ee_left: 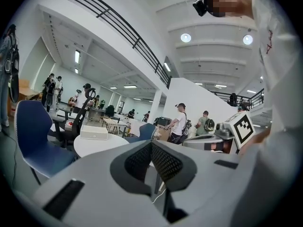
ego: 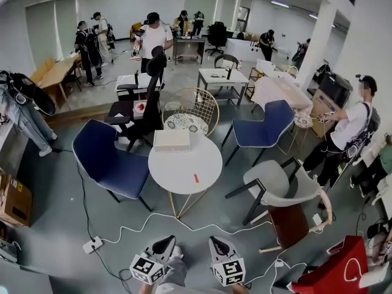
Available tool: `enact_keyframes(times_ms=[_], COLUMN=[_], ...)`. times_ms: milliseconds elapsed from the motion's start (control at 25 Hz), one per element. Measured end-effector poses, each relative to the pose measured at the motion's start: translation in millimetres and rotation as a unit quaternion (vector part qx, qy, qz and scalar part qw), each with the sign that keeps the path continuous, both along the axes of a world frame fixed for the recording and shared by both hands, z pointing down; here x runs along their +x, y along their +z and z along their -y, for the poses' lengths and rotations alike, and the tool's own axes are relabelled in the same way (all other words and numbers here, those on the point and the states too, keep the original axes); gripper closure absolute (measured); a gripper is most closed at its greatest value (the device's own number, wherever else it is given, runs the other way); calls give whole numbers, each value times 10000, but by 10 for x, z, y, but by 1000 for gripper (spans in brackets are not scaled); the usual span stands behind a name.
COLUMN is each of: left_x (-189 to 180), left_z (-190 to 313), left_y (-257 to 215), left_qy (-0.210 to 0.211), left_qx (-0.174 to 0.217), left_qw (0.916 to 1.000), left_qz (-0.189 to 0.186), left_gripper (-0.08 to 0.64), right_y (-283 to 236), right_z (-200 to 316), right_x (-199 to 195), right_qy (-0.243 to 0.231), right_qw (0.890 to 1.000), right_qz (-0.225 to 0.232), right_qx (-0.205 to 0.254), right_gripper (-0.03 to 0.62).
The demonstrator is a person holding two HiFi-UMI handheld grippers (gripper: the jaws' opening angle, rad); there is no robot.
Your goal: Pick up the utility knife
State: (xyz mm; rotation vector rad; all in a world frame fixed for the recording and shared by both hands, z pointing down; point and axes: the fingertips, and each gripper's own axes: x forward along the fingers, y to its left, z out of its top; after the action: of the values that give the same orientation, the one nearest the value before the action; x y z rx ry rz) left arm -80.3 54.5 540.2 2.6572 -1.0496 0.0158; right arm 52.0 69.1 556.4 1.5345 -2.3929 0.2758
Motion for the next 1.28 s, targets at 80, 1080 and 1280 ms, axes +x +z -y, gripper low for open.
enact_keyframes(times_ms=[80, 1080, 1280], left_x=[19, -16, 93], left_z=[226, 2260, 2212], left_y=[-18, -218, -161], left_qy=[43, 483, 692], left_qx=[4, 198, 78], left_qw=[10000, 9986, 9976], left_qz=[4, 21, 44], left_gripper=[548, 548, 548], right_y=[-28, -209, -156], right_z=[266, 2331, 2263], right_x=[-10, -96, -65], right_qy=[-12, 297, 438], right_qw=[10000, 9994, 9990], right_qz=[-33, -58, -4], right_qx=[2, 178, 54], right_gripper=[575, 576, 575])
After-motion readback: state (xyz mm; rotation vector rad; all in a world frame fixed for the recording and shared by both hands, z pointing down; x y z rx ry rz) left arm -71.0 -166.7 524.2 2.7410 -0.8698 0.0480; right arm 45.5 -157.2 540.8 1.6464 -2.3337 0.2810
